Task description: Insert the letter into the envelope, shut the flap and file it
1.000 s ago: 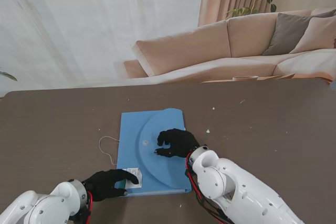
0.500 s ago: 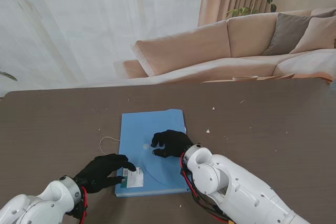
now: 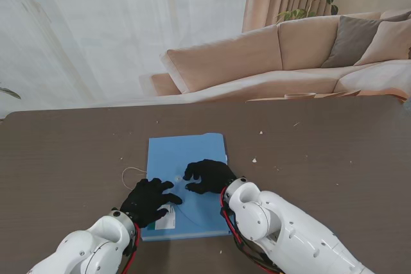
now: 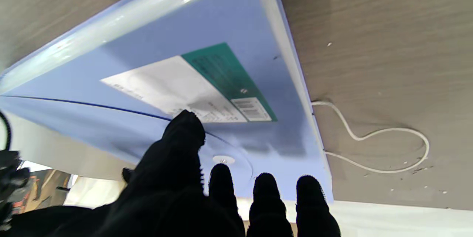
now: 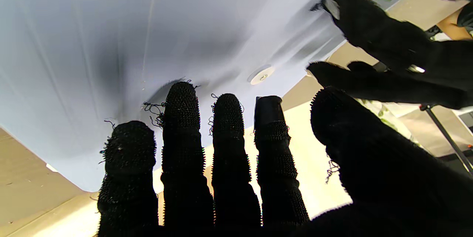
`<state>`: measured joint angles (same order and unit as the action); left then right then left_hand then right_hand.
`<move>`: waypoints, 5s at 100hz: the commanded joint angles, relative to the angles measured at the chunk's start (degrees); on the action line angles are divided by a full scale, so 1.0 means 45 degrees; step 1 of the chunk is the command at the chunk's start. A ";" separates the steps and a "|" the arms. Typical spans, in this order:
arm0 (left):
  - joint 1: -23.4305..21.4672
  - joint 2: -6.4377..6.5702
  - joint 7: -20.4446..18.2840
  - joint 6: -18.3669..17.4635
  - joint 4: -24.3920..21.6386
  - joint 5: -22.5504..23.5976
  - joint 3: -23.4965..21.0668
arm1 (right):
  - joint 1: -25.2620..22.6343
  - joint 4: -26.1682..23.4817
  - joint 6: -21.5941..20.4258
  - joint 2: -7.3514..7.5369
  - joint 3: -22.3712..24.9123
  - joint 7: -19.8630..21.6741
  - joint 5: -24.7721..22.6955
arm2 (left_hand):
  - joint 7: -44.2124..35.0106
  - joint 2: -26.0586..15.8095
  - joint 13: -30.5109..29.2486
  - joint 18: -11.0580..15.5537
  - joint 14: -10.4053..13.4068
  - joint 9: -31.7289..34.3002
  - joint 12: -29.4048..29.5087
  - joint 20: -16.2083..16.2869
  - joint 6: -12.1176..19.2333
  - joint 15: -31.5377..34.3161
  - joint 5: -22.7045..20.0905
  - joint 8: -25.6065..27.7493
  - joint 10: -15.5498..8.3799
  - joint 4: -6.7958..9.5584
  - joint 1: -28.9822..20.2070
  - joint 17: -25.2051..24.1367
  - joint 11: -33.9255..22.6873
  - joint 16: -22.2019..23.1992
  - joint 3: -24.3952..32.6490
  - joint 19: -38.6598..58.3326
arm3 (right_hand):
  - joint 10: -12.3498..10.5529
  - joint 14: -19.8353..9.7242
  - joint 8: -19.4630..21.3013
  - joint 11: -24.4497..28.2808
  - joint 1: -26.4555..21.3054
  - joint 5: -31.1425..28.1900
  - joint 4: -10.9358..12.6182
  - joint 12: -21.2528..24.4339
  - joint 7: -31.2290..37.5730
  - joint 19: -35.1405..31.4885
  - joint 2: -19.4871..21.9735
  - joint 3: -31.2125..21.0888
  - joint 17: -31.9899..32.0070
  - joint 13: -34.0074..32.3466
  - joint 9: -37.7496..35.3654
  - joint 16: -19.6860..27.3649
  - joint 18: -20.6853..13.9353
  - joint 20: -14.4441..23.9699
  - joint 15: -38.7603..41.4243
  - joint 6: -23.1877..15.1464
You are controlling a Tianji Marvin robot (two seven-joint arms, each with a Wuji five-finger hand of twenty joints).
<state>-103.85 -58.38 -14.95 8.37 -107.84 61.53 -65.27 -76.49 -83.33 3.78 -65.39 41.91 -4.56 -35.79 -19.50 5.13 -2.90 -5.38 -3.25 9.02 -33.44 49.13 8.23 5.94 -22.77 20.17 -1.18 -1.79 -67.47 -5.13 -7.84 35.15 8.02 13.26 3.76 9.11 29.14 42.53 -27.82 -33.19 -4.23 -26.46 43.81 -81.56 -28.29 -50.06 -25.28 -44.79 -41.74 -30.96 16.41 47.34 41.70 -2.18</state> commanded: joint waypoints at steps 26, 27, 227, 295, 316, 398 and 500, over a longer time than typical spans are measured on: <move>0.0119 -0.0103 -0.0462 0.0426 0.0185 -0.0418 0.0155 | -0.1656 -0.1938 0.0940 0.0307 0.1596 0.0021 -0.1495 | 0.0177 -0.0683 0.0228 0.0308 0.0275 -0.0345 -0.0321 -0.0347 -0.0091 -0.0209 -0.0567 -0.0156 -0.0233 0.0165 -0.1117 -0.0005 0.0198 -0.0266 -0.0320 -0.0312 | -0.0468 0.0385 -0.1677 -0.2814 0.0017 -0.0009 0.0648 0.1483 -0.3258 0.2265 0.0773 0.0943 0.2797 0.3283 0.1845 0.1256 -0.0130 -0.0488 -0.2744 -0.2609; 0.0114 -0.0103 -0.0459 0.0418 0.0184 -0.0419 0.0149 | -0.1683 -0.1971 0.1040 0.0316 0.1624 0.0042 -0.1548 | 0.0176 -0.0693 0.0229 0.0302 0.0273 -0.0345 -0.0322 -0.0349 -0.0076 -0.0206 -0.0573 -0.0156 -0.0234 0.0165 -0.1120 -0.0006 0.0196 -0.0264 -0.0326 -0.0310 | -0.0461 0.0406 -0.1688 -0.2831 0.0031 0.0110 0.0654 0.1484 -0.3303 0.2281 0.0769 0.0961 0.2823 0.3339 0.1950 0.1261 -0.0132 -0.0486 -0.2765 -0.2555; 0.3670 -0.0286 -0.0292 0.3804 0.4154 -0.2079 -0.0411 | -0.0298 -0.0713 0.2013 0.0883 -0.0018 0.2632 -0.2237 | -0.0935 0.1584 0.0086 -0.0622 -0.0450 0.0175 0.0232 0.1207 -0.2119 0.0177 -0.1942 0.1561 0.0758 0.0156 0.0966 0.0206 -0.1495 0.1128 -0.0562 0.0414 | -0.1587 0.1107 0.0688 -0.2255 0.0038 0.2163 0.0740 0.0824 -0.3113 0.2311 0.0737 0.2171 0.3488 0.4807 0.5928 0.0882 -0.0084 0.0805 -0.3094 -0.3518; 0.1275 -0.0133 -0.2320 0.1811 0.0928 -0.6632 -0.2823 | -0.0309 -0.0641 0.2017 0.0855 0.0016 0.2515 -0.2207 | -0.4495 0.2192 -0.1065 -0.1460 -0.1252 0.3120 -0.0155 0.2100 -0.4191 0.2456 -0.5434 0.2559 0.1641 -0.0005 -0.0130 0.1130 -0.4386 0.2176 -0.0204 0.0941 | -0.1559 0.1014 0.0773 -0.2248 0.0027 0.2023 0.0759 0.0823 -0.3045 0.2299 0.0807 0.2133 0.3477 0.4810 0.5844 0.0892 -0.0124 0.0832 -0.3061 -0.3452; 0.0941 -0.0185 -0.2231 0.0927 0.1057 -0.7787 -0.3058 | -0.0243 -0.0614 0.2029 0.0853 -0.0054 0.2529 -0.2205 | 0.0209 0.0344 -0.0143 -0.0921 -0.0748 0.2345 -0.0288 0.2576 -0.2572 0.3606 -0.4718 -0.0108 0.1682 -0.0066 0.0254 0.0675 -0.3804 0.3332 -0.1797 0.0895 | -0.1543 0.0955 0.0773 -0.2233 0.0017 0.2083 0.0771 0.0817 -0.3073 0.2300 0.0815 0.2127 0.3488 0.4827 0.5838 0.0895 -0.0145 0.0835 -0.3055 -0.3431; 0.0377 -0.0126 -0.2373 -0.0911 0.0900 -0.7655 -0.3734 | 0.0024 -0.0496 0.2079 0.0835 -0.0330 0.2550 -0.2215 | 0.1809 -0.2278 0.0452 -0.0168 0.0356 0.0696 0.0555 -0.0254 -0.2287 0.0315 -0.2099 -0.0998 0.0536 -0.0104 0.1698 -0.0042 -0.2135 0.3192 -0.1827 -0.0495 | -0.1535 0.0868 0.0825 -0.2226 -0.0009 0.2159 0.0810 0.0813 -0.3087 0.2283 0.0812 0.2009 0.3515 0.4931 0.5886 0.0879 -0.0246 0.0844 -0.2969 -0.3366; 0.1025 -0.0235 -0.0467 -0.2051 0.2074 -0.4541 -0.2163 | 0.0290 -0.0222 0.1618 0.0767 -0.0557 0.2358 -0.2007 | -0.0026 0.0666 0.0214 0.0341 0.0732 0.0459 0.0804 0.1968 0.1909 0.1543 0.0094 -0.1338 -0.0753 0.0236 -0.0488 -0.0254 -0.2175 0.3713 0.1948 0.0575 | -0.1537 0.0012 0.0842 -0.2199 -0.0157 0.2124 0.0845 0.0827 -0.3133 0.2239 0.0833 0.1926 0.3668 0.5082 0.5682 0.0852 -0.0868 0.0864 -0.2822 -0.3314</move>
<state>-98.85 -58.73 -16.98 0.17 -98.49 40.31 -75.49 -74.82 -84.96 11.69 -61.58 40.01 4.83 -45.08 -20.35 9.92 -3.04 -6.07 -1.83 12.55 -28.51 56.67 13.15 12.74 -24.32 14.63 -2.69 -0.49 -68.76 -5.80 -18.41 50.28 17.52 15.56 -4.63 17.30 32.53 29.85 -27.81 -23.02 -1.98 -21.40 29.20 -70.80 -24.31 -40.35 -9.43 -23.46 -12.14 -27.31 13.93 50.17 28.58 -16.84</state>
